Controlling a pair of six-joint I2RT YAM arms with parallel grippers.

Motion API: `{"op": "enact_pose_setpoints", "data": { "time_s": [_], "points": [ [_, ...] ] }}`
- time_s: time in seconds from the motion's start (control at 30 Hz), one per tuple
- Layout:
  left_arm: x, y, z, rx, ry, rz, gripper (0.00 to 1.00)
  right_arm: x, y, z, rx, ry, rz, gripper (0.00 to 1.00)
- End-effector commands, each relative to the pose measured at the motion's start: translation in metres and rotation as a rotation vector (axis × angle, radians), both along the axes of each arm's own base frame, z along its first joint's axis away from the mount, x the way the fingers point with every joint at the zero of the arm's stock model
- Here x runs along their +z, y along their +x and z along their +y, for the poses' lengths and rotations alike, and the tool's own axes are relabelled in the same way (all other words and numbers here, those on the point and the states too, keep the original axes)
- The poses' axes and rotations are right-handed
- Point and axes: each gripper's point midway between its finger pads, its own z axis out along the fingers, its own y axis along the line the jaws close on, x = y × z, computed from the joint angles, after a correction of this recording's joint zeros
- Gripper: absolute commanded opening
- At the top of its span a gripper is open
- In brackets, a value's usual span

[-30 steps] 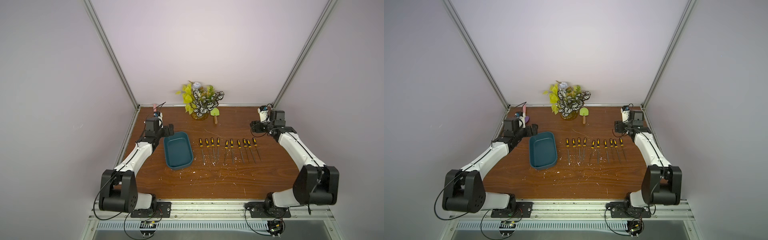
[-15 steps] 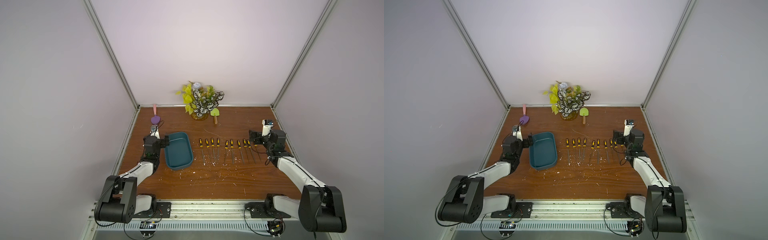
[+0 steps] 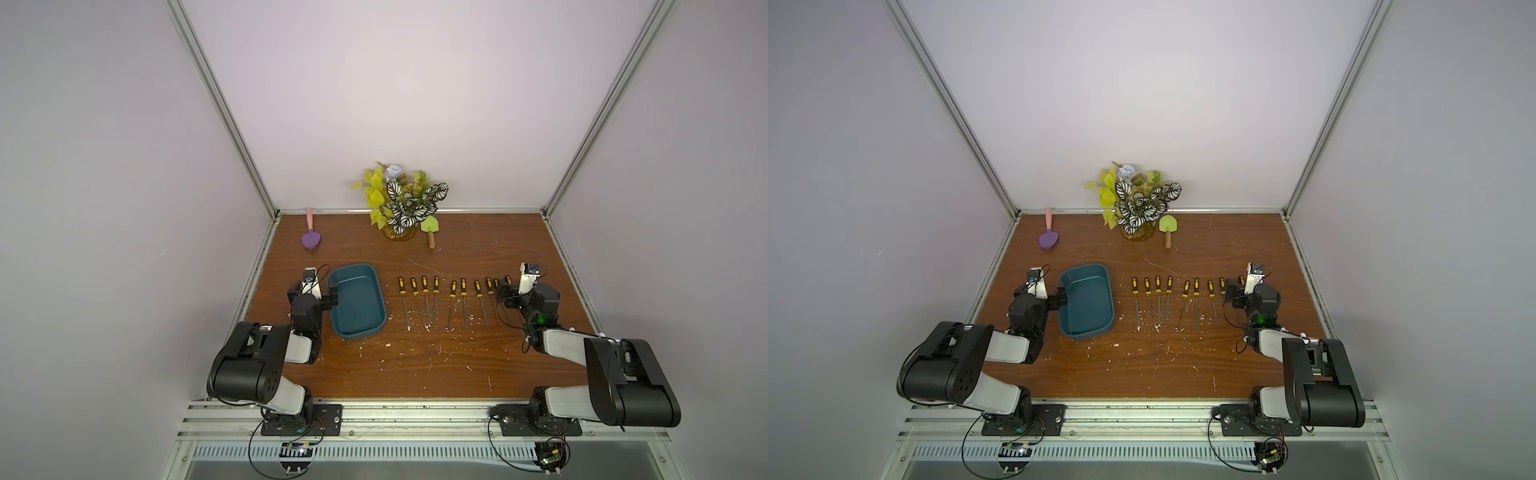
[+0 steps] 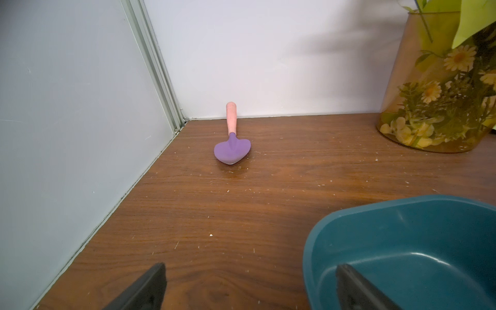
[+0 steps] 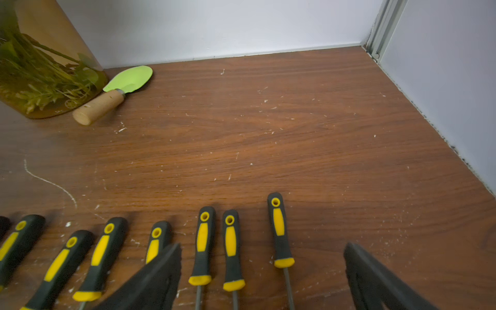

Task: Take the file tool out of the storage box
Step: Reset both arms

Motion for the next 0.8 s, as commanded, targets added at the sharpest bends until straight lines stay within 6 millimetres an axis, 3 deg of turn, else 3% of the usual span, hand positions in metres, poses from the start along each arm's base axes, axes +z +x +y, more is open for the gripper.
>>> {"op": "enact_pose_setpoints", "data": {
  "time_s": [0.0,0.2,0.33,0.4,0.5,0.63,0.77],
  "points": [
    [0.023,0.002,0.001,-0.010,0.008,-0.107,1.00,0.039,0.012,-0.010,-0.040,-0.051,-0.185,0.99],
    [0.023,0.002,0.006,0.020,0.005,-0.107,1.00,0.032,0.018,0.000,0.020,-0.035,-0.191,0.99],
    [0.023,0.003,0.010,0.047,-0.002,-0.106,1.00,0.032,0.005,0.015,0.094,-0.073,-0.250,0.99],
    [0.022,0.003,0.009,0.044,-0.001,-0.104,1.00,0.036,-0.006,0.011,0.064,-0.065,-0.306,0.99],
    [0.022,0.003,0.009,0.043,-0.001,-0.103,1.00,0.033,-0.005,0.005,0.030,-0.068,-0.278,0.99],
    [0.022,0.003,0.009,0.043,-0.002,-0.103,1.00,0.030,0.007,0.018,0.111,-0.071,-0.253,0.99],
    [0.023,0.003,0.009,0.044,-0.001,-0.105,0.99,0.031,0.002,0.020,0.121,-0.074,-0.271,0.99]
  ]
}}
